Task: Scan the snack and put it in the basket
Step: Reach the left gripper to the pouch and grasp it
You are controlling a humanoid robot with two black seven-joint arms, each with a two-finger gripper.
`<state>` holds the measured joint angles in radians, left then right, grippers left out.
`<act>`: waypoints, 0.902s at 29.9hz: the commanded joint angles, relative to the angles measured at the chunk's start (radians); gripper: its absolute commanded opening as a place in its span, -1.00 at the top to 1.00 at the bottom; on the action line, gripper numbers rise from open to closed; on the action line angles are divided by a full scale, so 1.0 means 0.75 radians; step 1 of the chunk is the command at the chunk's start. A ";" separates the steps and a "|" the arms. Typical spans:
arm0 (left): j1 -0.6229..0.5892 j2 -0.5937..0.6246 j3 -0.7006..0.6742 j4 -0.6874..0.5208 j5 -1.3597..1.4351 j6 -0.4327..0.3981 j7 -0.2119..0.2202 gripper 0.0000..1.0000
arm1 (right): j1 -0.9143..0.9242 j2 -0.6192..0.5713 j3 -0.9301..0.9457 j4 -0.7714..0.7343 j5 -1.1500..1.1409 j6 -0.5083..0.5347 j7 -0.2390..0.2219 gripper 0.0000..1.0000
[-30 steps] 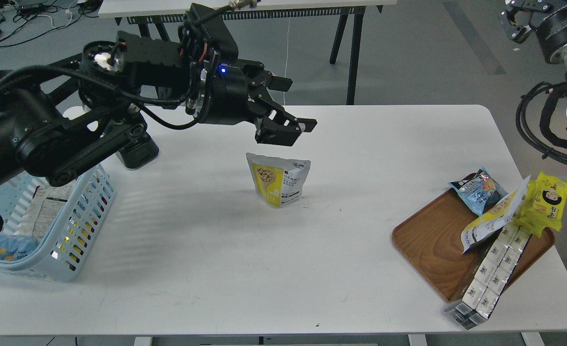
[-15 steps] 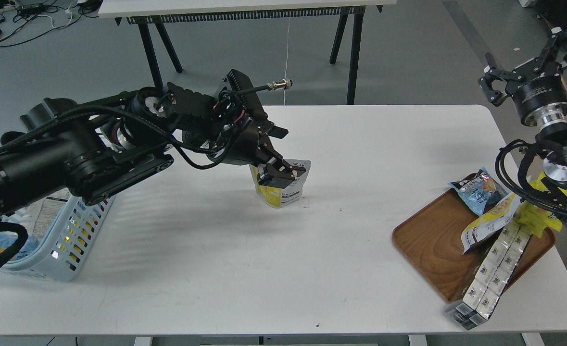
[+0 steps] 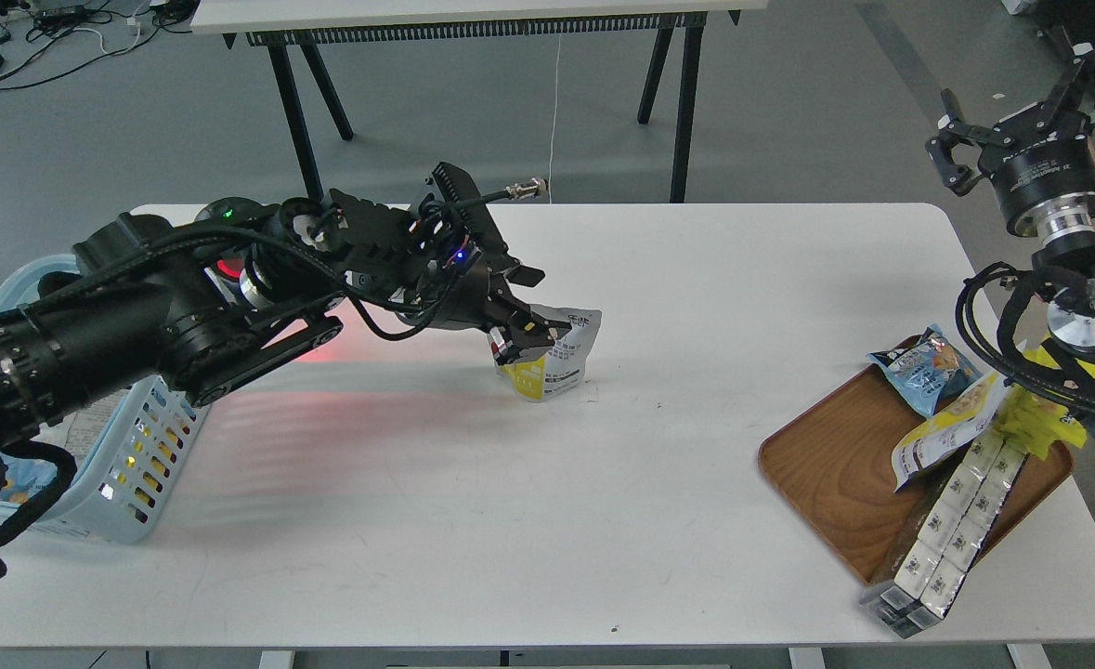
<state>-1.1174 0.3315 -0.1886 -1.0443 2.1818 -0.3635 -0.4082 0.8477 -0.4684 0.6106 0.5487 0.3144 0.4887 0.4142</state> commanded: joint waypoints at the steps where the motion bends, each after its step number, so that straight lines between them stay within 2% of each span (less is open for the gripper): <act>1: 0.017 0.000 0.000 0.016 0.000 0.000 -0.002 -0.17 | -0.001 0.003 -0.008 0.001 -0.008 0.000 -0.002 -0.99; 7: 0.023 -0.002 0.000 0.038 0.000 0.000 -0.002 0.04 | -0.001 0.001 -0.002 0.003 -0.012 0.000 -0.002 -0.98; 11: 0.027 0.000 0.000 0.038 0.000 0.000 -0.002 0.09 | 0.001 -0.001 -0.002 0.003 -0.012 0.000 -0.002 -0.98; 13: 0.042 0.000 0.000 0.038 0.000 -0.002 -0.002 0.31 | 0.007 -0.010 -0.006 0.001 -0.012 0.000 -0.002 -0.98; 16: 0.042 0.000 -0.002 0.038 0.000 -0.002 -0.002 0.51 | 0.021 -0.018 -0.006 -0.001 -0.012 0.000 -0.008 -0.99; 27: 0.040 -0.012 -0.002 0.034 0.000 -0.002 -0.008 0.89 | 0.042 -0.046 -0.002 -0.006 -0.012 0.000 -0.006 -0.99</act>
<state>-1.0861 0.3288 -0.1902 -1.0169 2.1817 -0.3651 -0.4125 0.8786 -0.5028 0.6083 0.5469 0.3051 0.4887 0.4079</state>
